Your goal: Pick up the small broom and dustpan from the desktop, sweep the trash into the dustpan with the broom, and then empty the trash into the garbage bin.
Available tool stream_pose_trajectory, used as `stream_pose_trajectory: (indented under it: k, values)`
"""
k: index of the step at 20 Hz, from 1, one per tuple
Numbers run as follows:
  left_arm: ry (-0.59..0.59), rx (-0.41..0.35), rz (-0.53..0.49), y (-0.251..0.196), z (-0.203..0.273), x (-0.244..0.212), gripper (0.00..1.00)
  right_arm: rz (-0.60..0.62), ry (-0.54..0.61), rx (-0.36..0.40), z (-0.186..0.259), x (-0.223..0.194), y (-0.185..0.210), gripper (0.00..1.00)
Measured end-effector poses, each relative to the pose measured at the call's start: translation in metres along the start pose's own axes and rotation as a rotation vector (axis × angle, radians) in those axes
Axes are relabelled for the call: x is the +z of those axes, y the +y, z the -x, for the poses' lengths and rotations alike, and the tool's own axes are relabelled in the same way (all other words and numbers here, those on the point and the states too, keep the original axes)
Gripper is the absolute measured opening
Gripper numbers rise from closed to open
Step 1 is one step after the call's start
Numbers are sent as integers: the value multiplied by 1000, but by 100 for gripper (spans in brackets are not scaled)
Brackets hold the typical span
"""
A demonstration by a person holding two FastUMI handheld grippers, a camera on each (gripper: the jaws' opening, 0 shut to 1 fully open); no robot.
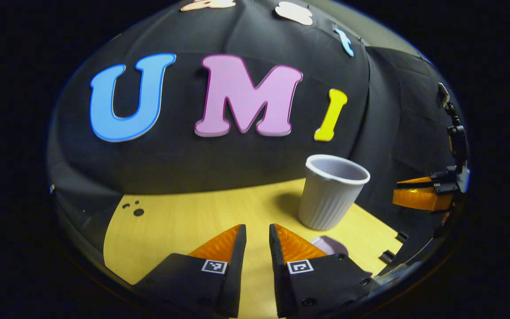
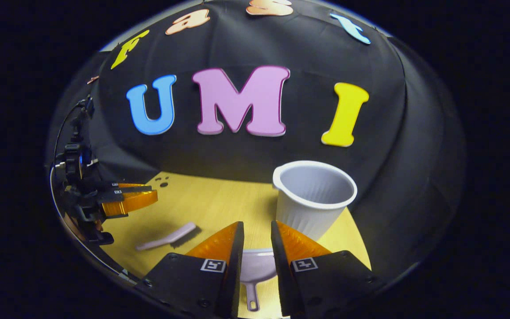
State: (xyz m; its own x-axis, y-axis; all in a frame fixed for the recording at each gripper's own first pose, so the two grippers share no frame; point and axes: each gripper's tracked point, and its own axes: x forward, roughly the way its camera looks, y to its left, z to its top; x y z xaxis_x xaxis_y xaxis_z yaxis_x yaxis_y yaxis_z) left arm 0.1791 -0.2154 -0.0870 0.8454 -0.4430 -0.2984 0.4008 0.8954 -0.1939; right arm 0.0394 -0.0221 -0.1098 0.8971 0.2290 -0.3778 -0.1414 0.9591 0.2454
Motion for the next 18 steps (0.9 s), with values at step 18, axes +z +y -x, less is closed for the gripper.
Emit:
stream_pose_trajectory:
  k: [18]
  values:
    - [-69, 13, -89, -37, -14, 49, 34, -4, -59, 2, -1, 15, -16, 40]
